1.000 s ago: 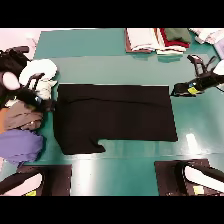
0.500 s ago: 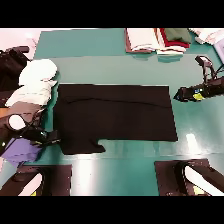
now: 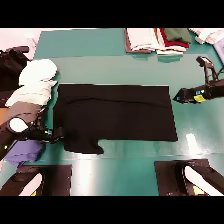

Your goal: Fold the shirts.

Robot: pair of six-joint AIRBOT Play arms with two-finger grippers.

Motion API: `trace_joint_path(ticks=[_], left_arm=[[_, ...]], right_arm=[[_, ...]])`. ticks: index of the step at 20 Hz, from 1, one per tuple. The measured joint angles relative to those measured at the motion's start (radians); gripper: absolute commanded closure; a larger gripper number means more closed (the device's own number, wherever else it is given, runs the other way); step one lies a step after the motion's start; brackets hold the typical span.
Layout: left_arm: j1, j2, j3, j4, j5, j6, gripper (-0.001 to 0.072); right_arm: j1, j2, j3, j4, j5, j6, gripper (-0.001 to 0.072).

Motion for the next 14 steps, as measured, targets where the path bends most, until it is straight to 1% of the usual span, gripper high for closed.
trace_joint_path(ticks=[1,2,3,4,5,6,8,9,10,11,14], left_arm=[[0.0,0.0,0.02,-0.002,-0.009,0.008,0.0683],[0.0,0.001,0.042,-0.008,-0.012,0.018,0.0683],[-0.001,0.001,0.059,-0.007,-0.014,0.024,0.0683],[0.0,0.001,0.076,-0.008,-0.02,0.031,0.0683],[0.0,0.001,0.087,-0.01,-0.021,0.037,0.0683],[0.0,0.001,0.095,-0.01,-0.024,0.041,0.0682],[0.0,0.001,0.106,-0.01,-0.027,0.046,0.0683],[0.0,0.001,0.109,-0.01,-0.027,0.048,0.0683],[0.0,0.001,0.111,-0.009,-0.027,0.05,0.0682],[0.0,0.001,0.113,-0.009,-0.028,0.05,0.0683],[0.0,0.001,0.116,-0.008,-0.027,0.053,0.0682]], right_arm=[[-0.034,0.016,-0.033,-0.004,0.021,-0.005,0.0271],[-0.075,0.031,-0.073,-0.019,0.04,-0.01,0.0215],[-0.127,0.045,-0.124,-0.035,0.059,-0.02,0.0141],[-0.182,0.055,-0.176,-0.045,0.078,-0.028,0.0142],[-0.243,0.062,-0.234,-0.048,0.092,-0.035,0.016],[-0.297,0.067,-0.287,-0.048,0.095,-0.043,0.0208],[-0.385,0.074,-0.388,-0.016,0.092,-0.068,0.0211],[-0.409,0.076,-0.427,0.004,0.084,-0.078,0.0213],[-0.424,0.078,-0.46,0.02,0.069,-0.085,0.0248],[-0.43,0.079,-0.488,0.038,0.054,-0.089,0.0265],[-0.399,0.064,-0.528,0.069,0.024,-0.095,0.0266]])
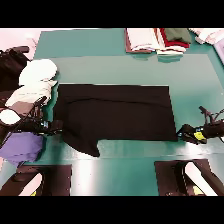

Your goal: Fold the shirts.

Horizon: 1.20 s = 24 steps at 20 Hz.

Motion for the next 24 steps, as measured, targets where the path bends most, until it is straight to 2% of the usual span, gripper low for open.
trace_joint_path(ticks=[1,4,5,6,9,14,17,21,24], left_arm=[[0.0,0.0,0.0,0.0,0.0,0.004,0.0683],[0.0,0.0,0.002,0.001,0.0,0.015,0.0683],[0.0,0.0,0.006,0.004,-0.001,0.017,0.0683],[0.0,0.0,0.013,0.016,-0.008,0.019,0.0684],[0.0,0.005,0.05,0.072,-0.078,0.023,0.0684],[0.0,0.126,0.097,0.113,-0.221,0.01,0.0684],[0.0,0.171,0.158,0.12,-0.258,-0.002,0.0684],[0.0,0.154,0.235,0.126,-0.136,-0.003,0.0684],[0.0,0.023,0.305,0.127,-0.018,0.024,0.0683]], right_arm=[[0.019,-0.016,0.0,0.005,-0.006,0.001,0.0267],[0.094,-0.092,0.026,0.016,-0.019,0.012,0.0537],[0.126,-0.116,0.043,0.016,-0.029,0.011,0.0662],[0.158,-0.134,0.064,0.008,-0.04,0.012,0.0695],[0.242,-0.128,0.13,-0.033,-0.007,0.011,0.0696],[0.309,0.026,0.23,-0.162,0.119,0.015,0.0697],[0.309,0.087,0.303,-0.194,0.153,0.028,0.0697],[0.304,0.018,0.438,-0.185,0.134,0.042,0.0697],[0.308,-0.113,0.55,-0.152,0.086,0.063,0.0697]])
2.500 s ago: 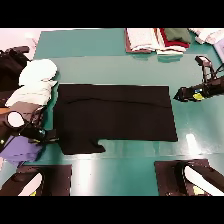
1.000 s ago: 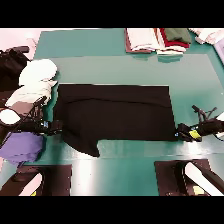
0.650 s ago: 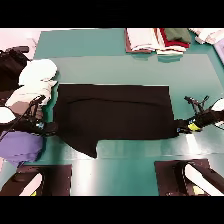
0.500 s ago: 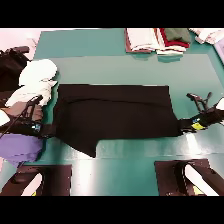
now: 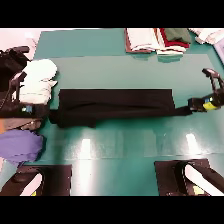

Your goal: Fold the shirts.

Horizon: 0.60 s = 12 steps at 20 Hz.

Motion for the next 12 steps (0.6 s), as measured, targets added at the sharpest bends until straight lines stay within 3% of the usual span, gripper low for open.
trace_joint_path(ticks=[5,9,10,11,12], left_arm=[[0.0,-0.342,0.168,0.0,0.166,0.041,0.0682],[0.001,-0.579,0.301,-0.032,0.217,0.079,0.0681],[0.001,-0.618,0.323,-0.047,0.223,0.093,0.0627],[0.001,-0.644,0.34,-0.057,0.229,0.103,0.0294],[0.001,-0.664,0.357,-0.068,0.234,0.111,0.0101]], right_arm=[[0.049,-0.25,0.182,0.029,-0.06,0.033,0.0696],[0.095,-0.415,0.302,0.038,-0.089,0.053,0.0694],[0.102,-0.447,0.326,0.044,-0.092,0.055,0.0685],[0.104,-0.476,0.35,0.057,-0.096,0.055,0.0507],[0.104,-0.498,0.37,0.072,-0.104,0.055,0.0265]])
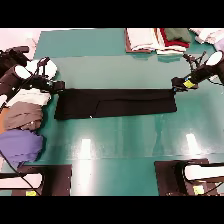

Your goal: Fold the shirts.

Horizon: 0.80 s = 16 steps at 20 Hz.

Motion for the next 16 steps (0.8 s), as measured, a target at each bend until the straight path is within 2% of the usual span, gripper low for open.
trace_joint_path(ticks=[1,3,4,5,6,11,15,16], left_arm=[[0.0,-0.014,0.015,-0.007,0.0,0.004,0.0115],[0.0,-0.026,0.055,-0.014,-0.018,0.011,0.0118],[0.001,-0.03,0.075,-0.018,-0.039,0.011,0.0257],[0.001,-0.031,0.094,-0.021,-0.059,0.012,0.0552],[0.0,-0.03,0.107,-0.024,-0.076,0.015,0.0681],[-0.013,-0.026,0.135,-0.055,-0.114,0.019,0.0683],[-0.092,-0.032,0.14,-0.074,-0.1,0.0,0.0682],[-0.117,-0.035,0.14,-0.077,-0.087,-0.009,0.0683]], right_arm=[[-0.003,-0.017,0.018,0.024,-0.005,-0.003,0.02],[-0.026,-0.034,0.044,0.077,-0.006,-0.027,0.02],[-0.045,-0.036,0.047,0.097,-0.002,-0.045,0.02],[-0.068,-0.03,0.04,0.118,0.006,-0.064,0.02],[-0.095,-0.02,0.023,0.133,0.015,-0.081,0.0199],[-0.277,-0.012,-0.129,0.2,0.029,-0.145,0.0199],[-0.327,-0.073,-0.215,0.312,0.016,-0.194,0.0203],[-0.32,-0.09,-0.225,0.335,0.005,-0.203,0.0247]])
